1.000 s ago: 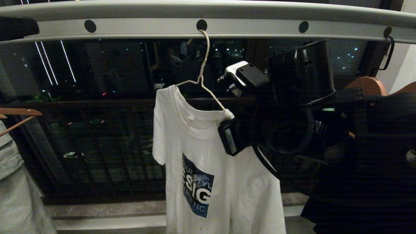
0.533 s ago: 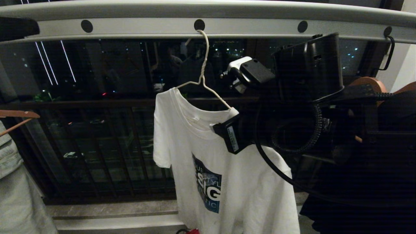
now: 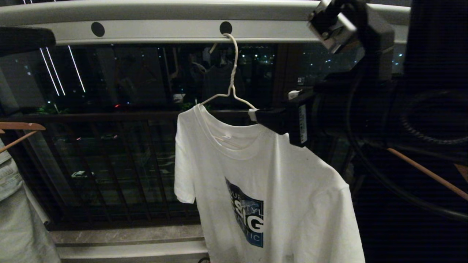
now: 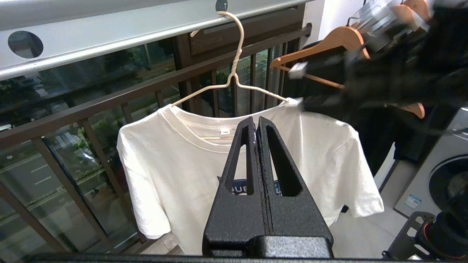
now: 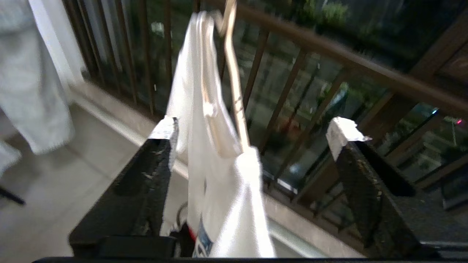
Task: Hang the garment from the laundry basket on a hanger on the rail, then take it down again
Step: Hang the clothes rack on the clothesline, then take the clothes off the clothes rack
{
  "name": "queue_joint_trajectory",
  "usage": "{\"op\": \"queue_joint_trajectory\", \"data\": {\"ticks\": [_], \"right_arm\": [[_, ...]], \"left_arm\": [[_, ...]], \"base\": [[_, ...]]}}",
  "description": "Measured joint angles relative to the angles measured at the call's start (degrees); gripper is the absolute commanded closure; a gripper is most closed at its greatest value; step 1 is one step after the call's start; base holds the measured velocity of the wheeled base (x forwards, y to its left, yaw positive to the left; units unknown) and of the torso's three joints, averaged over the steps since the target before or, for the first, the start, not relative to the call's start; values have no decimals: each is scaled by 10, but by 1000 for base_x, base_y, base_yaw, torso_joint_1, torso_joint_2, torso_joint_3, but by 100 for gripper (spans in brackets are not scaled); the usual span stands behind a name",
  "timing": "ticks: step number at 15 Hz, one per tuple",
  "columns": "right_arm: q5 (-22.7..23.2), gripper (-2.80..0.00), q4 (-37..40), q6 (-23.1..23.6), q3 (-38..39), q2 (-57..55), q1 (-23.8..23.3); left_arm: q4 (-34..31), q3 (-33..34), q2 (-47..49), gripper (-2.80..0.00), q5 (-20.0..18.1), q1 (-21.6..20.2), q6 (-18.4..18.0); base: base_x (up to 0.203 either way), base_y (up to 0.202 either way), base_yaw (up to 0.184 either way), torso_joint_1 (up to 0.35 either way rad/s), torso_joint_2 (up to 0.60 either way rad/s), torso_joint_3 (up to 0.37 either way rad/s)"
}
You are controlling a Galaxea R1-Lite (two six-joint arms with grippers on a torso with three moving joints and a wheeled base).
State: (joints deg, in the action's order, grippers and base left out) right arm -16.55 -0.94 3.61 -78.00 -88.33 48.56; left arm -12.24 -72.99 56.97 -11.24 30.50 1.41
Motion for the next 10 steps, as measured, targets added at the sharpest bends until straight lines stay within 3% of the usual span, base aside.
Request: {"op": "queue_joint_trajectory", "data": {"ticks": [1, 2, 3, 10], "right_arm": [[-3, -280, 0, 0, 4, 16, 0], [-5, -24, 0, 0, 7, 30, -1], [-6, 0, 1, 2, 9, 45, -1], [-8, 0, 28, 11, 47, 121, -24]], "left_arm": [[0, 0, 2, 0, 0, 0, 0], [0, 3, 4, 0, 0, 0, -1], [0, 5, 6, 0, 0, 0, -2], [-1, 30, 11, 0, -2, 1, -5]], "base": [[0, 0, 0, 0, 0, 0], [0, 0, 0, 0, 0, 0], [0, 0, 0, 0, 0, 0], [0, 0, 0, 0, 0, 0]]}}
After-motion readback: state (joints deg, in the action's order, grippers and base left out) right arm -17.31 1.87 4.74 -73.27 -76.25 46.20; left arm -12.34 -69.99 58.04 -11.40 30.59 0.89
